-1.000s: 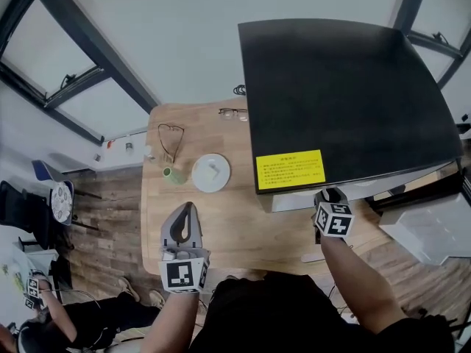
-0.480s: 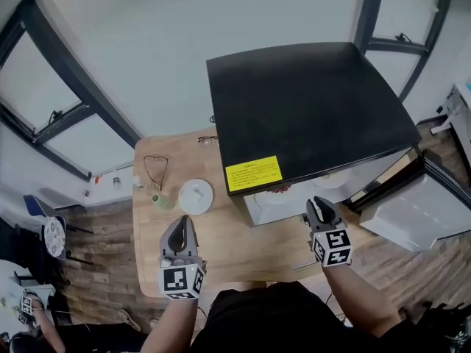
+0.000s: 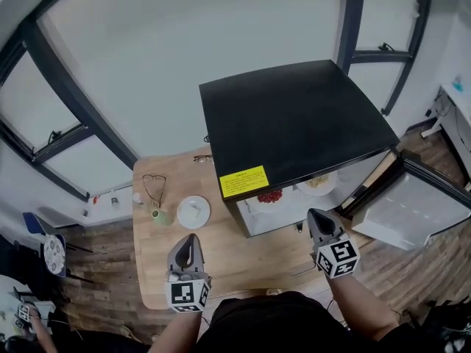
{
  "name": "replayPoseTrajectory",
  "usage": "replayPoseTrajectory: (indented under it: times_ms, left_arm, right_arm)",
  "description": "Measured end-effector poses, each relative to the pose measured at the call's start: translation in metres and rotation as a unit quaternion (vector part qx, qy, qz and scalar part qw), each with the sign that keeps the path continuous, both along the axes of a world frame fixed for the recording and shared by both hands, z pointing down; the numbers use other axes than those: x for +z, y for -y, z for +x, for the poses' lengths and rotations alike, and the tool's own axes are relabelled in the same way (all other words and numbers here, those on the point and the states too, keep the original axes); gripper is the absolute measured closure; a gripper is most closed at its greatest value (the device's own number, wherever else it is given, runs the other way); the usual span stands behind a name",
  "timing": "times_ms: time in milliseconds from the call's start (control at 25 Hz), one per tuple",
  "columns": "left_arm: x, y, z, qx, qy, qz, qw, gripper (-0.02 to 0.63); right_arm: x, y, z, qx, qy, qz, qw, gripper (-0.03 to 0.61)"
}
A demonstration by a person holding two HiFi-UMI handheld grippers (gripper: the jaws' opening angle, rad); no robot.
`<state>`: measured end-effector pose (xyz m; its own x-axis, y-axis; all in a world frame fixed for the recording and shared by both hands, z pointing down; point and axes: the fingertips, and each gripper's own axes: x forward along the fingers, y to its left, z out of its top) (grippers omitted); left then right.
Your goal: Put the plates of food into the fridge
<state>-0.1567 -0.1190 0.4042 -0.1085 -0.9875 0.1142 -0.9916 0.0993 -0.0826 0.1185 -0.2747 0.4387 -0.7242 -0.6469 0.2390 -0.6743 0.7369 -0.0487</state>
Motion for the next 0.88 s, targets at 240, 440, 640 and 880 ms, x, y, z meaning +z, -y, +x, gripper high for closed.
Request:
replayPoseTrajectory:
  times_ms: [240,440,640,880]
  left_arm:
    - [-0.01,-0.005,-0.002,-0.004,-0.014,0.007,0.9999,0.611]
    - [-0.016,-0.005,-0.002,-0.007,-0.013,0.014,0.9998,0.611]
    - [-0.016,-0.01,0.0,-0.011,-0.022,0.011,0.9996,0.611]
    - [-0.018,-0.011,0.003,-0.013,-0.022,0.015,0.9996,0.611]
  right_arm:
    - [-0.004,-0.006,0.001,0.001,0.001,0.004,1.0,0.557]
    - [-0.01,-0.005,-0.001,0.004,0.007,0.012,1.0,0.557]
    - [-0.013,-0.004,-0.004,0.0,0.011,0.011,1.0,0.557]
    - [-0.011,-0.007,-0.006,-0.009,0.002,0.019,1.0,0.557]
